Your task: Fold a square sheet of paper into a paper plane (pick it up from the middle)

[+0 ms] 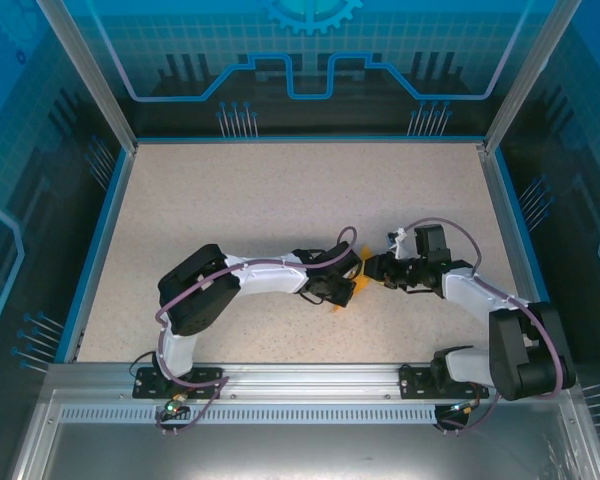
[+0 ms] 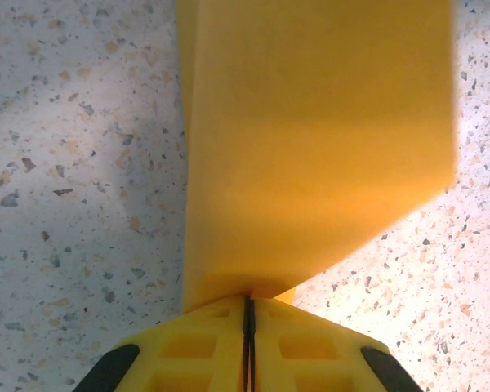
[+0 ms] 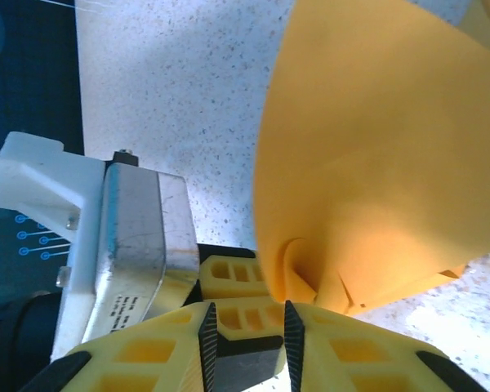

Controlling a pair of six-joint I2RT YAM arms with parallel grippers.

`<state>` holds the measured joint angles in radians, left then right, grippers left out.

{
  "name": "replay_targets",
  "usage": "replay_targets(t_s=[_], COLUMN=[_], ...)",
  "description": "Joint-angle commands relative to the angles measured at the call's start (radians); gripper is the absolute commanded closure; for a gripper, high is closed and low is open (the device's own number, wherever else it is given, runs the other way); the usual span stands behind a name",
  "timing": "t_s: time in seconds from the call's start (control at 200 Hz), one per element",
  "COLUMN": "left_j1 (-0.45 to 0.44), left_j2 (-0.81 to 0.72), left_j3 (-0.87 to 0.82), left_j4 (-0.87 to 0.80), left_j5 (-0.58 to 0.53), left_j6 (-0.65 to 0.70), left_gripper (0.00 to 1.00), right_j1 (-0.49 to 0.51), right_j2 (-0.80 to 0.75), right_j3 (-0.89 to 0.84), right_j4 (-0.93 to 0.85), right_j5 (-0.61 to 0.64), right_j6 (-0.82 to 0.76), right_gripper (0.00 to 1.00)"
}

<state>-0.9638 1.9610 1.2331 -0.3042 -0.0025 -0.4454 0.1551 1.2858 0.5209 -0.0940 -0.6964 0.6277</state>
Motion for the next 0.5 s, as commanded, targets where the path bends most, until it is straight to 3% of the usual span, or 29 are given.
replay_targets(t_s=[0.0,0.495], left_j1=[0.006,0.006], left_j2=[0.006,-0.001], left_j3=[-0.003,-0.007], left_j4=[-0.015,-0.010], left_j5=[0.025,0.035], left_j6=[-0.003,0.012], left_gripper=[0.90,0.90], right_j1=[-0.010,0.032], right_j2=[0.030,0.201], right_j3=[-0.010,-0.009], right_j4=[0.007,0.137], right_j5=[-0.044,-0.078], right_j6=[-0.001,-0.006], right_gripper=[0.69,0.65])
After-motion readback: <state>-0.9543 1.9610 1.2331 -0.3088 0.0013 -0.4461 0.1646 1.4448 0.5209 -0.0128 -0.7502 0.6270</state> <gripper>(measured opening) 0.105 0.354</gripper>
